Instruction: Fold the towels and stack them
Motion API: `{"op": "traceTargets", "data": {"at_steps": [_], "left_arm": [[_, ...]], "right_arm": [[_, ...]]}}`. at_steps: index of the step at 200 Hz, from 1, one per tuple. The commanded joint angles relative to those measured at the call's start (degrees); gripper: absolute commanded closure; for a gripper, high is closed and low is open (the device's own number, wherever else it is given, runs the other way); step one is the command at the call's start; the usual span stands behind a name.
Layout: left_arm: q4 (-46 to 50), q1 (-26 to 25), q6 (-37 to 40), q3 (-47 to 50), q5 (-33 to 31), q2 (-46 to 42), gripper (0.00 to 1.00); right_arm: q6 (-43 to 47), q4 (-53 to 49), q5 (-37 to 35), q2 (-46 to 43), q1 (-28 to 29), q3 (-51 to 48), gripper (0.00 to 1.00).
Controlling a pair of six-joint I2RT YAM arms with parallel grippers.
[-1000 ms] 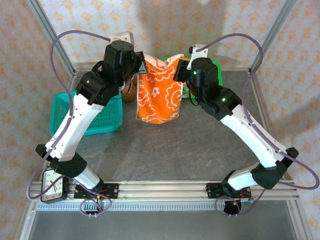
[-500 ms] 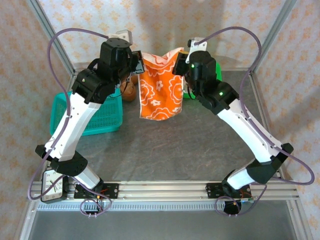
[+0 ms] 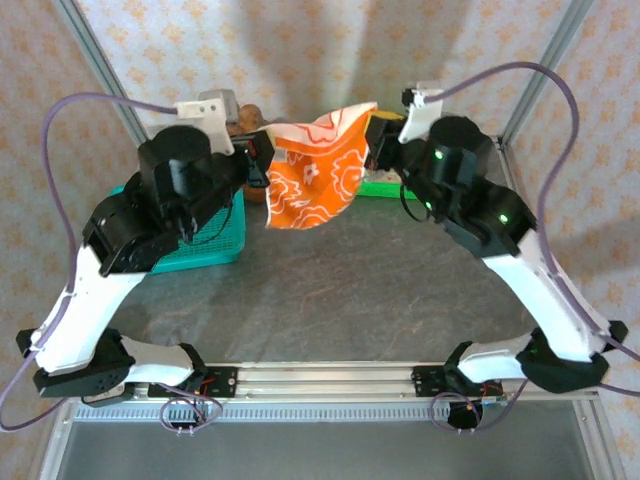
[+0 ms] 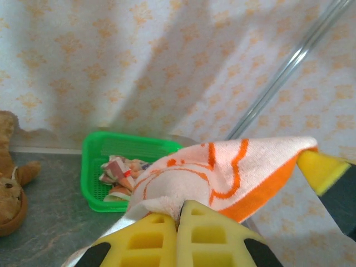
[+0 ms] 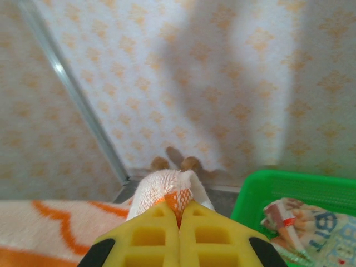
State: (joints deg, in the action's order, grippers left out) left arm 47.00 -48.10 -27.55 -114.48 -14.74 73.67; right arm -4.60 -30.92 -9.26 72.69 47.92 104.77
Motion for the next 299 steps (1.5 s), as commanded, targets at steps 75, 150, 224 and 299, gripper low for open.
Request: {"op": "traceTargets", "data": {"at_steps": [75, 150, 224, 299], "left_arm": [[9.7, -16.2, -12.2, 9.7, -19.0, -5.7, 1.0], [-2.1, 13.9, -9.8, 20.4, 6.7, 5.7, 1.0], [-12.7, 23.4, -3.9, 18.3, 12.9, 25.0, 1.0], [-13.7, 23.7, -5.0, 29.8, 15.6, 23.5, 1.0]], "right_arm": [[-14.8, -15.7, -17.4, -10.5, 11.6, -12.2, 1.0], [-14.8, -1.9, 5.2, 6.3, -11.6, -17.6, 1.0], [-10.6, 5.5, 15.4, 31.1, -21.9, -7.7, 1.0], [-13.9, 7.5, 19.5, 28.9, -21.7, -18.6, 1.0]]}}
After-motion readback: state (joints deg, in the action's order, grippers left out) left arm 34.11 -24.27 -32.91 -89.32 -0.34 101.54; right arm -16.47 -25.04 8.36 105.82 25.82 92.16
